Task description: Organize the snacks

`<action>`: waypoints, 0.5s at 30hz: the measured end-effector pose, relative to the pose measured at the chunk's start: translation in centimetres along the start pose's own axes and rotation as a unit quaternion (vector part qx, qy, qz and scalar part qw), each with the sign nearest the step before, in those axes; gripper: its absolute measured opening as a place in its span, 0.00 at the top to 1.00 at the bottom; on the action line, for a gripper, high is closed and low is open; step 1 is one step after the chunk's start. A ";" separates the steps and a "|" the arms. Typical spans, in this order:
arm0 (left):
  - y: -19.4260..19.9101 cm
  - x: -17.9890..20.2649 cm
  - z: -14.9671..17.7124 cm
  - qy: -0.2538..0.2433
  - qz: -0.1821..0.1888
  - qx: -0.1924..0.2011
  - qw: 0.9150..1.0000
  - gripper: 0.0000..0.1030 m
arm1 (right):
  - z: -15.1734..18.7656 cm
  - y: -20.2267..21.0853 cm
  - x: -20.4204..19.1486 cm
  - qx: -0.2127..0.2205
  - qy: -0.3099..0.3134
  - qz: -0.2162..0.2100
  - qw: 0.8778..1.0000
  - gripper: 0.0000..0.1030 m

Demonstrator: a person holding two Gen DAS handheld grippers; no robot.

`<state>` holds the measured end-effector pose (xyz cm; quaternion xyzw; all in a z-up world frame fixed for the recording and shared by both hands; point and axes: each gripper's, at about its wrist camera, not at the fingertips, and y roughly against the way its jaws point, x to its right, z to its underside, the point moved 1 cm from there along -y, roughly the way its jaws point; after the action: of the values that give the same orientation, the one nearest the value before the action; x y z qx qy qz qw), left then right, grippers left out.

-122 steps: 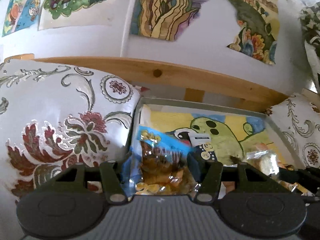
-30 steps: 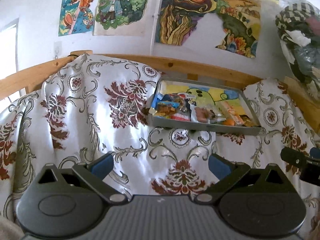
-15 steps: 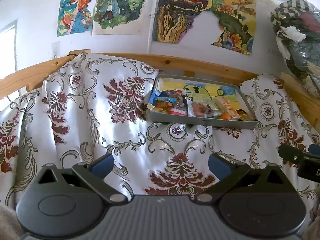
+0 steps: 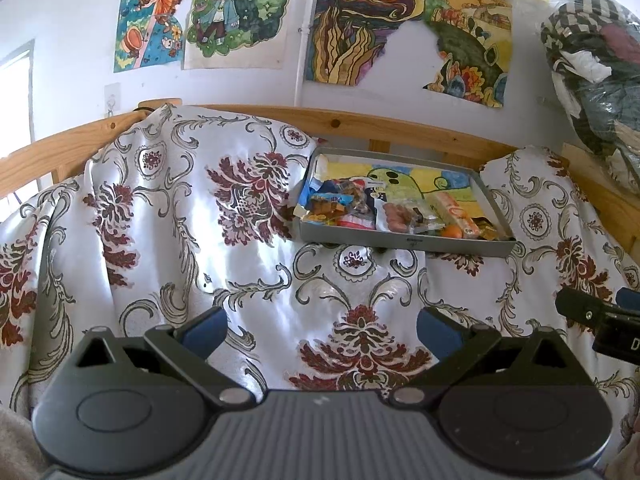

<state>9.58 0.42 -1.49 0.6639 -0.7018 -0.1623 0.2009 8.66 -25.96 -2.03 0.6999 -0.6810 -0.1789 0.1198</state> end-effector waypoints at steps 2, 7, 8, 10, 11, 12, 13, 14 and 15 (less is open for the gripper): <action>0.0 0.0 0.0 0.000 0.000 -0.002 1.000 0.00 | 0.0 0.0 0.0 0.000 0.001 0.000 1.000 0.01; -0.3 0.1 0.2 -0.005 -0.006 -0.008 1.000 0.00 | 0.0 0.0 0.0 0.000 0.001 0.000 1.000 0.01; -0.3 0.1 0.2 -0.006 -0.007 -0.008 1.000 0.00 | 0.0 0.0 0.0 -0.001 0.001 0.000 1.000 0.01; -0.4 0.1 0.2 -0.007 -0.009 -0.009 1.000 0.00 | 0.0 0.0 0.0 -0.001 0.000 0.000 1.000 0.01; -0.4 0.1 0.2 -0.007 -0.009 -0.009 1.000 0.00 | 0.0 0.0 0.0 -0.001 0.000 0.000 1.000 0.01; -0.4 0.1 0.2 -0.007 -0.009 -0.009 1.000 0.00 | 0.0 0.0 0.0 -0.001 0.000 0.000 1.000 0.01; -0.4 0.1 0.2 -0.007 -0.009 -0.009 1.000 0.00 | 0.0 0.0 0.0 -0.001 0.000 0.000 1.000 0.01; -0.4 0.1 0.2 -0.008 -0.009 -0.009 1.000 0.00 | 0.0 0.0 0.0 -0.001 0.000 0.000 1.000 0.01; -0.4 0.1 0.2 -0.007 -0.009 -0.009 1.000 0.00 | 0.0 0.0 0.0 -0.001 0.000 0.000 1.000 0.01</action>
<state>9.85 0.25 -1.84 0.6669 -0.6959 -0.1754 0.2004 8.70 -25.98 -2.05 0.7001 -0.6806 -0.1793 0.1204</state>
